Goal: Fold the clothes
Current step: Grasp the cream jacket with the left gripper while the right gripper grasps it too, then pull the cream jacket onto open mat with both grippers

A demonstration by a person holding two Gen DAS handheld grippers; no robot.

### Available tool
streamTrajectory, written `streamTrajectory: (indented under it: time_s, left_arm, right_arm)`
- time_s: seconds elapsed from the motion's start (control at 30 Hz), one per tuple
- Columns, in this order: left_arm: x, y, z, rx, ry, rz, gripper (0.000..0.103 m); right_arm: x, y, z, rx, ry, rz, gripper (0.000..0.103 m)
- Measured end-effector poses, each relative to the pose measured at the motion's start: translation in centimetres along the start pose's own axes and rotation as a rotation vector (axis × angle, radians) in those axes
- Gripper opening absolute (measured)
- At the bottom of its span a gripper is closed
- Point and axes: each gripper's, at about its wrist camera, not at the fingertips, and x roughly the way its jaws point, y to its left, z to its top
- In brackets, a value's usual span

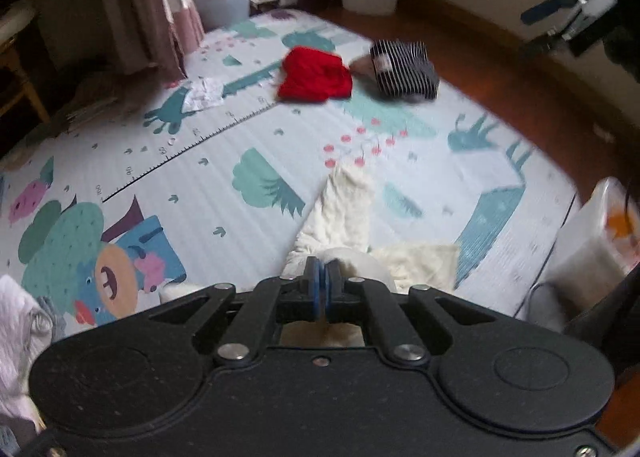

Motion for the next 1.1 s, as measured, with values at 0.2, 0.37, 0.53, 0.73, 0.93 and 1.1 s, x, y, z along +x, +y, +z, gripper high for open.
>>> streamTrajectory:
  time_s: [0.2,0.37,0.53,0.73,0.93,1.1]
  left_arm:
    - [-2.6,-0.2,-0.1,-0.069,-0.028,-0.047,0.0]
    - [-0.8,-2.6,-0.9,-0.038,0.026,-0.114,0.0]
    - [0.1,-4.4,-1.2,0.001,0.058,-0.165,0.0]
    - [1.3,-4.9,-1.6,0.01,0.086,-0.222,0.0]
    - [2.0,-4.8,-1.6,-0.019,0.075,-0.252,0.017]
    - [0.7,-2.9,-1.1,-0.043,0.038,-0.17,0.051]
  right_arm:
    - [-1.0,11.5,-0.6,-0.146,-0.102,0.193,0.093]
    - [2.4,19.6,-3.7,-0.303,0.006,0.233,0.093]
    - [6.0,21.3,-5.7,-0.331,0.077,0.078,0.096]
    - [8.4,19.9,-7.2,-0.325,0.099,0.11,0.064]
    - [10.5,18.6,-9.9,-0.329,0.177,0.099,0.028]
    - [13.5,15.2,-11.6,-0.285,0.286,-0.062,0.026]
